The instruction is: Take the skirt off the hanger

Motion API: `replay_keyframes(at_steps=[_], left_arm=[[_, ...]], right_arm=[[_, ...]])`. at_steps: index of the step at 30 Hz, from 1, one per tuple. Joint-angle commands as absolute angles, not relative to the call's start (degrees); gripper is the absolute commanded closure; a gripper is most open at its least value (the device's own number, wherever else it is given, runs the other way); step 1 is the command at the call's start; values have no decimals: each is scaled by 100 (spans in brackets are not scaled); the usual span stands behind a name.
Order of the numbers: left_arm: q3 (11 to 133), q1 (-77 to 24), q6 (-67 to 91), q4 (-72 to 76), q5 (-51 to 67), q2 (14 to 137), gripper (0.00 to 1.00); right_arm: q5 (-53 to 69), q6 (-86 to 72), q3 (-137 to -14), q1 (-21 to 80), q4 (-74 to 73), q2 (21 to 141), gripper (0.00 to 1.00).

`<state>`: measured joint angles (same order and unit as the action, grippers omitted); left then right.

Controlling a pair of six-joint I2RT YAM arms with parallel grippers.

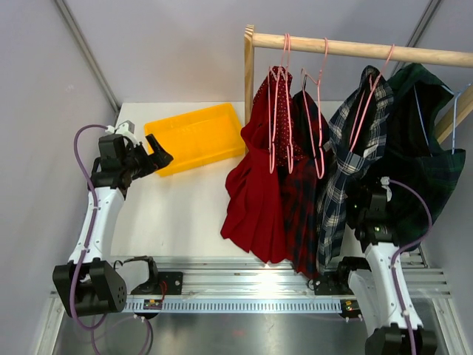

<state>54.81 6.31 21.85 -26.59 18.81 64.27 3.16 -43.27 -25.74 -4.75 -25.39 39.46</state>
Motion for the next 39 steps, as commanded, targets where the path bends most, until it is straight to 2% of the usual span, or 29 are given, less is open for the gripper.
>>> replay_keyframes(at_steps=[1,10,17,24,28,33,36,37,39], left_arm=[[5502,598,2101,-2522,1819,6258,1],[5476,562,2101,-2496,1828,6205,1],[5458,475,2083,-2522,1784,6170,1],[5458,440,2065,-2549,1758,6152,1],[5449,361,2048,-2558,1670,6117,1],[5467,343,2048,-2549,1679,6126,1],[5458,325,2048,-2549,1687,6108,1],[5458,308,2048,-2566,1687,6108,1],[5458,273,2048,-2566,1714,6082,1]], right_arm=[[773,-4702,-2636,-422,-3100,3106,1],[562,-4799,-4103,-413,-5113,1724,1],[256,-4562,-5789,-413,-6257,1573,1],[-202,-3886,-6547,-422,-6987,1714,0],[-176,-3657,-7151,-431,-6926,1608,1],[-562,-3077,-8514,-448,-6322,2196,1],[-834,-2340,-9700,-440,-6073,3361,1],[-1183,-2216,-10347,-413,-6091,3636,0],[-1667,-2013,-10843,-326,-6117,4276,0]])
